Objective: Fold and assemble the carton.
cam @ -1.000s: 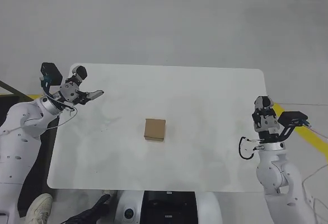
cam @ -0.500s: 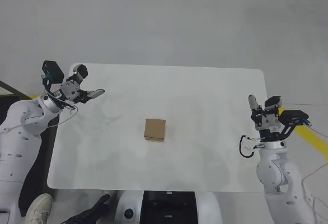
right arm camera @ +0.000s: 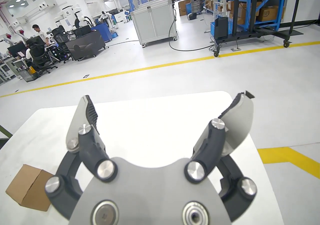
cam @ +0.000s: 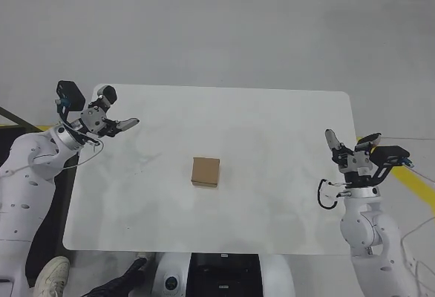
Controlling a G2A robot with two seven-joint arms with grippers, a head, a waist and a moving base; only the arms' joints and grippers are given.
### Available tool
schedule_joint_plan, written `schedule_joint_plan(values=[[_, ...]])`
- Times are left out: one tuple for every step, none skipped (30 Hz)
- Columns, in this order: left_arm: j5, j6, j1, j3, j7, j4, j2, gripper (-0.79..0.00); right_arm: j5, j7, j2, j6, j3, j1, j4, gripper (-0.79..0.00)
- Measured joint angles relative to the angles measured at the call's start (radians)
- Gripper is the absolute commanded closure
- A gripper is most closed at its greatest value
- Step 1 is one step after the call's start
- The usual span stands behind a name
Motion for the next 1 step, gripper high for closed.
schedule_joint_plan(values=[[0.000,0.000,0.000,0.000,0.000,0.000,0.000,-0.784,0.000,0.000,0.000,0.000,0.000,0.000,0.000,-0.785]])
